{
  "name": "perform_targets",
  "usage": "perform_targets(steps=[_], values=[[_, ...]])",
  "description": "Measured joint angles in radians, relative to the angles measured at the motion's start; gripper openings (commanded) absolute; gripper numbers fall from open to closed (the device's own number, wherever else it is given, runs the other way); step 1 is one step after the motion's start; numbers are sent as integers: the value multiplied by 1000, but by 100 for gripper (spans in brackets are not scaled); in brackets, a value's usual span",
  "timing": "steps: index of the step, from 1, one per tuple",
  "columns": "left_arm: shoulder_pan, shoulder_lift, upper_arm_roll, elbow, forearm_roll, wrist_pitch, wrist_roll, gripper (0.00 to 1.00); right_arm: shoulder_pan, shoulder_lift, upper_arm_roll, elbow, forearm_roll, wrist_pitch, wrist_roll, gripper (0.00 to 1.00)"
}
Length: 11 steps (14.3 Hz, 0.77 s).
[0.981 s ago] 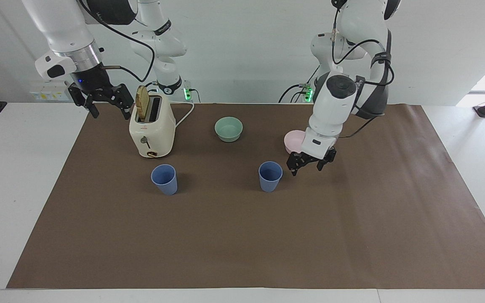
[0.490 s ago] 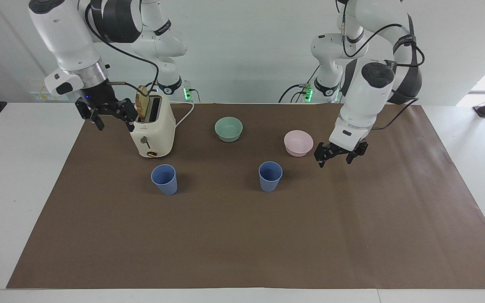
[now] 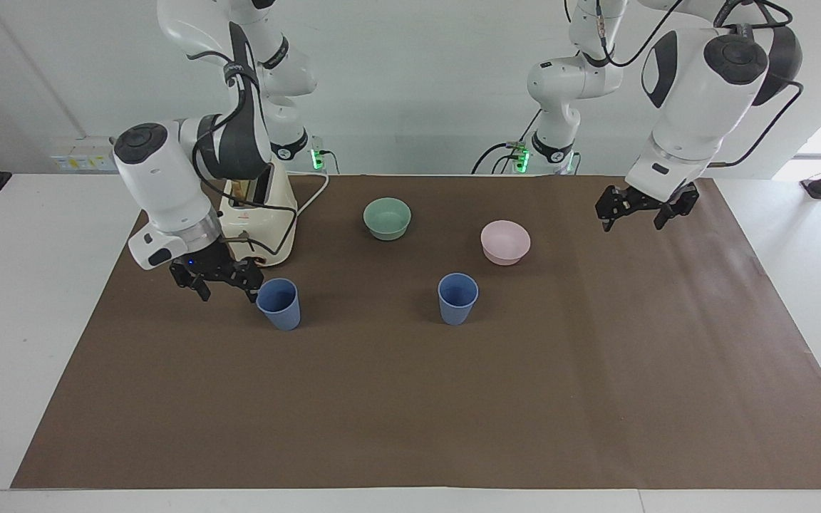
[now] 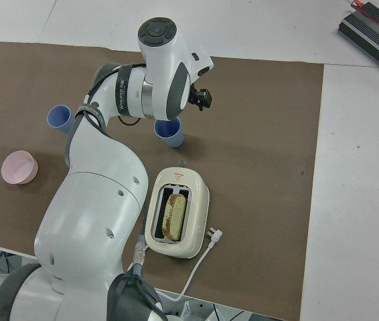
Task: Stack blue cups with both arms
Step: 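Retract the left gripper while the right gripper reaches the other blue cup, then grasp the second blue cup with the right gripper and lift it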
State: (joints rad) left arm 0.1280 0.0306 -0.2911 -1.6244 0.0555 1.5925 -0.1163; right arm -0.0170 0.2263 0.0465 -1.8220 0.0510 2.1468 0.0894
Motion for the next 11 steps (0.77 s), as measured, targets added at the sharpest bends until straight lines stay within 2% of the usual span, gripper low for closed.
perform_targets(steps=[2,5,11], values=[[24,-12,0,30,-31,-35,4,100,10,6,1,-10,0,0,-4,100],[43,-52,1,10,-46,-39,26,100,13,5,0,-33,0,-3,-40,100],[49,-60,-1,12,-47,-35,26,100,13,6,0,-80,0,-2,-78,100]])
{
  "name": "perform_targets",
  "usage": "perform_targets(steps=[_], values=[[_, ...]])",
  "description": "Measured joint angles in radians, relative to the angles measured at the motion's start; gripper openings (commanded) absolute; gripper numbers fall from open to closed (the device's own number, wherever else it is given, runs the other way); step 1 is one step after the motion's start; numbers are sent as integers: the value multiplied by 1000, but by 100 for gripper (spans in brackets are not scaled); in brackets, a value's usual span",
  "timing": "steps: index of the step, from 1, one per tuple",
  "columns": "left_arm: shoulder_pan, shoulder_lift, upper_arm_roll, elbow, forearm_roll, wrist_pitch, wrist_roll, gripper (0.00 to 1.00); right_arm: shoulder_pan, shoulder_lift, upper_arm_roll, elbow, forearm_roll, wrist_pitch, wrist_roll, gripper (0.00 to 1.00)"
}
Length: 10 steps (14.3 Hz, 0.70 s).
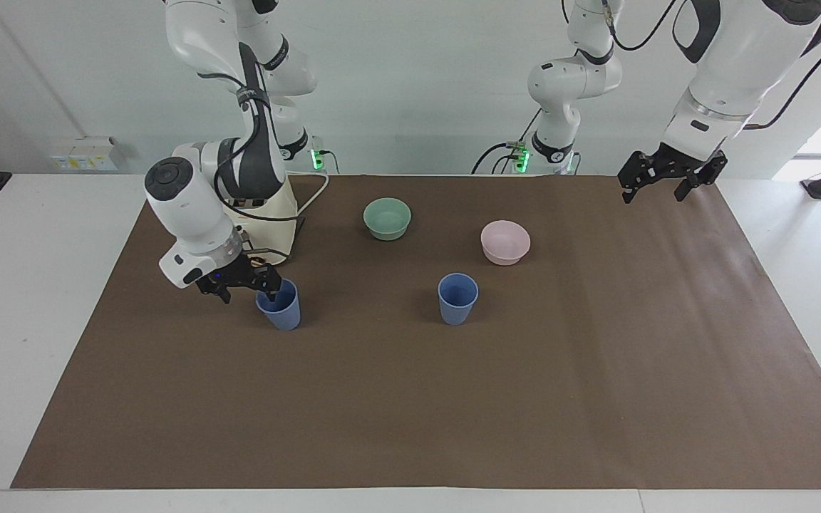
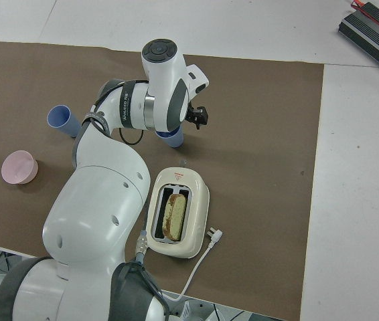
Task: Stack blue cups with both arms
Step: 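Grasp the second blue cup with the right gripper and lift it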
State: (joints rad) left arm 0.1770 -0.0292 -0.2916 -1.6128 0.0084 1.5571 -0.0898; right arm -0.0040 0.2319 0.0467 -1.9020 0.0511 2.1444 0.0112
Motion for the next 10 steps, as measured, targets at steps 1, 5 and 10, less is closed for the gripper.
perform_targets(steps=[1,5,10], values=[[6,-4,4,3,0,0,0,100,0,0,0,-5,0,1,-2,91],[26,-16,2,5,-1,1,8,100,0,2,0,-20,0,23,-47,36],[24,-17,-11,5,-2,-1,9,100,1,17,0,-27,0,53,-57,0]])
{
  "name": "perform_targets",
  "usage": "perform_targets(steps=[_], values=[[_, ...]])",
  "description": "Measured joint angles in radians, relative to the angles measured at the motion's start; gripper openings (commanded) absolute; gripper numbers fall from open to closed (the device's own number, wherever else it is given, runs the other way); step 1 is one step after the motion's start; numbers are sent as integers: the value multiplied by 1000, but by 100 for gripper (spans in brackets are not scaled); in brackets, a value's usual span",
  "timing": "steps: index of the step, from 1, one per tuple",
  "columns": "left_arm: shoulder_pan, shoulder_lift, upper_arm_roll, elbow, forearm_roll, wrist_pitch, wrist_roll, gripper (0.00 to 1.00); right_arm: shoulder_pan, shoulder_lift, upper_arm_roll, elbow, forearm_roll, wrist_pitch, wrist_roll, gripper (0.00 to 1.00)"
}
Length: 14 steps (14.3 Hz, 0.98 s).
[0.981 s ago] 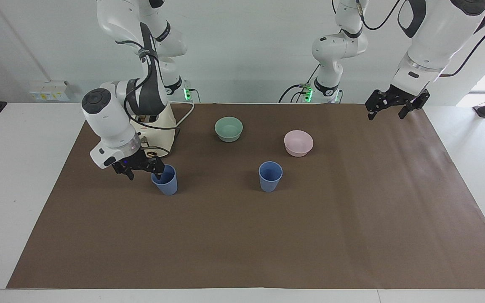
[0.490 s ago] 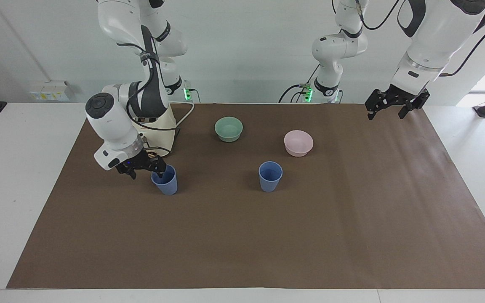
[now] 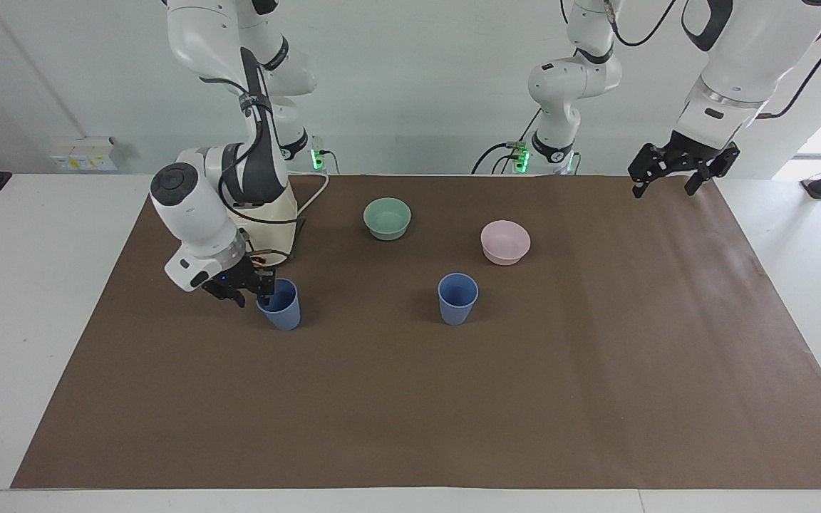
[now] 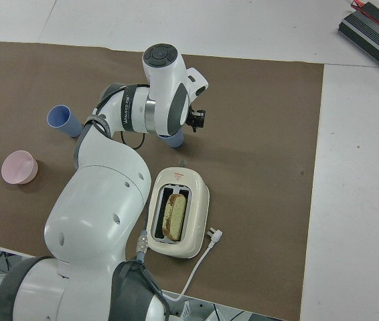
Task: Stack blue cups with both arms
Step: 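Grasp the second blue cup with the right gripper and lift it, then carry the blue cup with the right gripper over the centered cup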
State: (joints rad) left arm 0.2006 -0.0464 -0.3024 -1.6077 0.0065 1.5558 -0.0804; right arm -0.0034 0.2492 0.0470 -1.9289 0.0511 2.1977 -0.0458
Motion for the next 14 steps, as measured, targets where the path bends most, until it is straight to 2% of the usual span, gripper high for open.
perform_targets(steps=[2,5,9,12,14], values=[[-28,-1,22,0,0,0,1,100,0,2,1,1,4,4,0,0],[-123,-4,122,0,0,0,2,100,2,1,2,3,4,4,0,0],[-130,-5,133,-1,0,-2,2,100,2,-3,32,66,5,-44,21,0],[-130,-8,136,-2,-5,-4,2,100,13,-10,101,176,5,-129,215,0],[-128,-9,144,-3,-37,-4,2,100,61,-12,121,247,4,-175,356,0]])
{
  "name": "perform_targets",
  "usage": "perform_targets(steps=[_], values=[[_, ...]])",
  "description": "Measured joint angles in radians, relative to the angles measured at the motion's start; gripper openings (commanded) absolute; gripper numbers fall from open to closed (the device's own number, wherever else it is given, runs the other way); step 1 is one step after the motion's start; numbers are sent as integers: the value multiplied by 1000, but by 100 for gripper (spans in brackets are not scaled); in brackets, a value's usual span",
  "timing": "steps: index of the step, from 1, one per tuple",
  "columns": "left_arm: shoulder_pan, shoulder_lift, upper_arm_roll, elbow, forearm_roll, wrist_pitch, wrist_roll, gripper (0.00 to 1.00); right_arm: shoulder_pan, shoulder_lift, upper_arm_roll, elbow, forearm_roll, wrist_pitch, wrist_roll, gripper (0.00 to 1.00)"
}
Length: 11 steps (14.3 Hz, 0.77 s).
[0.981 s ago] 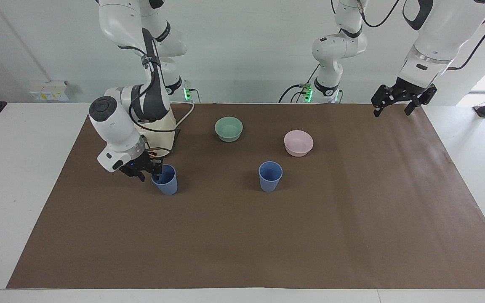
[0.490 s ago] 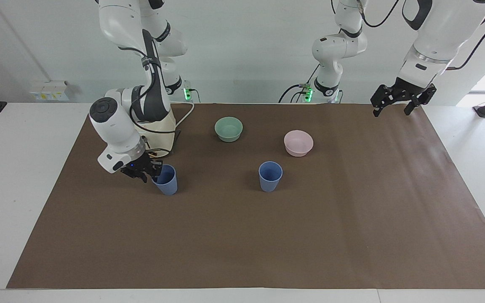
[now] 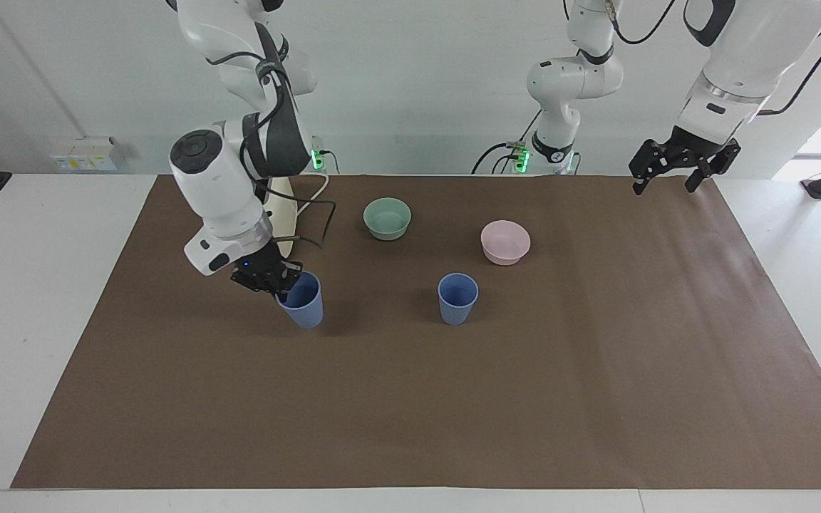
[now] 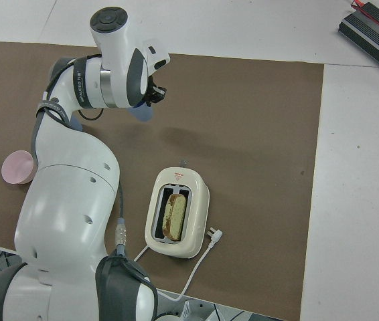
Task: Stack blue cups with both arms
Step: 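Carry the blue cup with the right gripper over the centered cup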
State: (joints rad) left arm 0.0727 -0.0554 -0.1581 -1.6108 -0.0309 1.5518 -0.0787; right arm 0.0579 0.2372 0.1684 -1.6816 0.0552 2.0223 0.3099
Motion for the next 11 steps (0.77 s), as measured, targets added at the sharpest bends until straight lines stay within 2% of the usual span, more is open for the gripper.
perform_targets(steps=[6,11], values=[[1,-2,7,0,-15,0,0,100,170,22,4,83,-2,-27,353,0],[0,-3,7,0,-15,0,0,100,256,81,3,219,-3,-68,476,0]])
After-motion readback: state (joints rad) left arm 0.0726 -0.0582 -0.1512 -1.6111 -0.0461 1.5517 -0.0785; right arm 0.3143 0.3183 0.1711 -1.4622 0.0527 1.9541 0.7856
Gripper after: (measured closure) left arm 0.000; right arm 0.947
